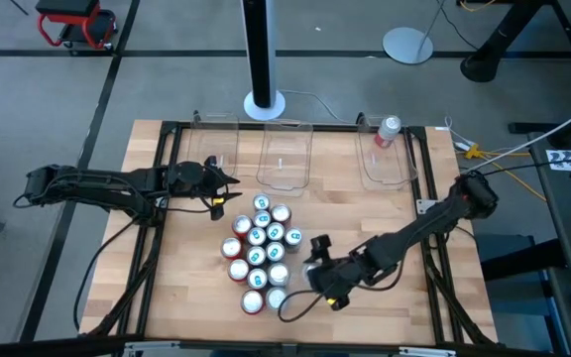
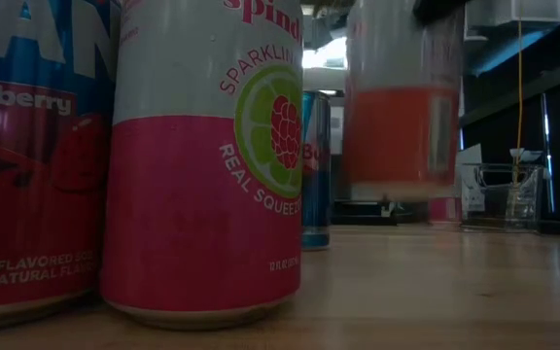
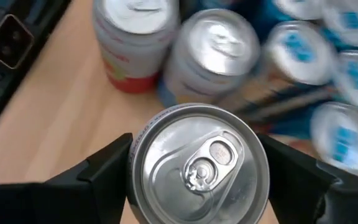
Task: Sort soda cans
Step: Put the orange-white soda can into the right transparent bin
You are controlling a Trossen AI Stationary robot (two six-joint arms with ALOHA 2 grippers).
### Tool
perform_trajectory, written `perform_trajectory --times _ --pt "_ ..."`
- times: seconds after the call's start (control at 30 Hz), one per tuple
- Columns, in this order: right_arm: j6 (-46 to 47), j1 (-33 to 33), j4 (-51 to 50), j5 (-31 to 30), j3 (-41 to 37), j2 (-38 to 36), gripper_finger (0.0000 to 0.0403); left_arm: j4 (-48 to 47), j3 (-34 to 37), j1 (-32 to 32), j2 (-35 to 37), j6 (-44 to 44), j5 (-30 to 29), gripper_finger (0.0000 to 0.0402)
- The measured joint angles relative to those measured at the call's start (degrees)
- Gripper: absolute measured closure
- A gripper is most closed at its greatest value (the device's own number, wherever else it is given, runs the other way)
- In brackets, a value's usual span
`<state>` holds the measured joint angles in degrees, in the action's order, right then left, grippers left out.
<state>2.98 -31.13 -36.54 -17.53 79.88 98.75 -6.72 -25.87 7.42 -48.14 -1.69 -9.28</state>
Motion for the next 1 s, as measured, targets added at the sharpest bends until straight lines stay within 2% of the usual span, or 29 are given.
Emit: perform_trajectory --times 0.33,0.47,0.73,1.0 --pt "3.3 0.59 -21.24 -12.62 0.06 -9.85 0.0111 0.0 0.0 0.0 0.0 0.09 0.0 0.0233" --pt "4.44 3.22 -29.16 -14.97 0.06 -13.41 0.0111 0.0 0.0 0.0 0.0 0.2 0.0 0.0233" --pt "-3.36 14.8 -33.56 -16.94 0.06 -18.96 0.0111 0.07 0.0 0.0 0.0 0.1 0.0 0.0233" --pt "-11.33 27.66 -37.26 -16.88 0.06 -21.04 0.0111 -0.13 0.0 0.0 0.0 0.2 0.0 0.0233"
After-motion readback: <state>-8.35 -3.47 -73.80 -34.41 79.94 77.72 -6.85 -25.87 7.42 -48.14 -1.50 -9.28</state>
